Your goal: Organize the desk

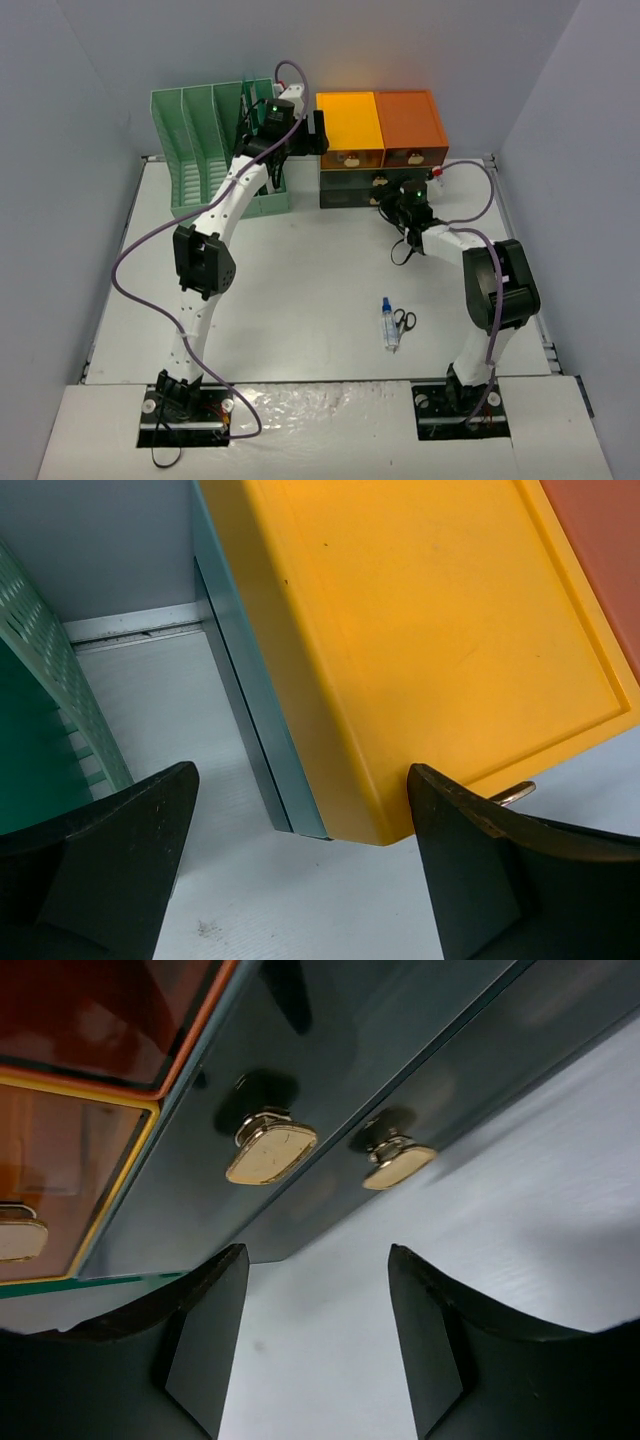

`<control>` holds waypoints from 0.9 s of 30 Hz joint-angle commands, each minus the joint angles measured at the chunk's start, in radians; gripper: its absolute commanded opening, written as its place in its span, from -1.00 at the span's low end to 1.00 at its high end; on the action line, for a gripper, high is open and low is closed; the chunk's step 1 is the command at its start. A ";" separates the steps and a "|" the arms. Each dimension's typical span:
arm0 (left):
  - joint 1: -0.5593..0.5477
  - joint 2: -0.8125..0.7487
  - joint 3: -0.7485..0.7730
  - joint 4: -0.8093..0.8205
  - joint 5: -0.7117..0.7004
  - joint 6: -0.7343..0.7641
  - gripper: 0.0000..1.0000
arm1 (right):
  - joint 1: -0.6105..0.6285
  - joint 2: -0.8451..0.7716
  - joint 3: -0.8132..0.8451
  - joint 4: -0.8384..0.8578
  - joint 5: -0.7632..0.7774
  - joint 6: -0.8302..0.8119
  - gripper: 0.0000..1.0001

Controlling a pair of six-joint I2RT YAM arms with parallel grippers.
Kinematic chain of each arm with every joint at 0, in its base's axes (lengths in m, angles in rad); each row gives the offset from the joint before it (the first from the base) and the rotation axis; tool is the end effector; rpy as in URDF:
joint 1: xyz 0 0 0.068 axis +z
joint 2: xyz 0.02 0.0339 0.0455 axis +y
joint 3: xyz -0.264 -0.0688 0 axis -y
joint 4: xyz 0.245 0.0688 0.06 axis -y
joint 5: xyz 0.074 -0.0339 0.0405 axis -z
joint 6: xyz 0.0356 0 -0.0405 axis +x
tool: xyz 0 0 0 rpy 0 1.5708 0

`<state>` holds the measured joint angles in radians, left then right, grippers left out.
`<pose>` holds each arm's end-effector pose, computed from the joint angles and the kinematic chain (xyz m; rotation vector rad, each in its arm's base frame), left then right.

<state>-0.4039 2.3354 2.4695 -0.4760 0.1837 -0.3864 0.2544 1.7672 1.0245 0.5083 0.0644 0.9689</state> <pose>0.4942 -0.2183 0.3597 0.1450 1.9657 -0.7014 0.3868 0.0982 0.2255 0.7021 1.7443 0.8024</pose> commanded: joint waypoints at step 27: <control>0.000 -0.059 -0.024 -0.184 -0.047 0.075 0.64 | -0.078 0.269 -0.008 0.940 -0.209 0.567 -0.01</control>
<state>-0.4103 2.3322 2.4695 -0.4843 0.1589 -0.3786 0.1903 2.0397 0.9515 1.2447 -0.1486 1.5215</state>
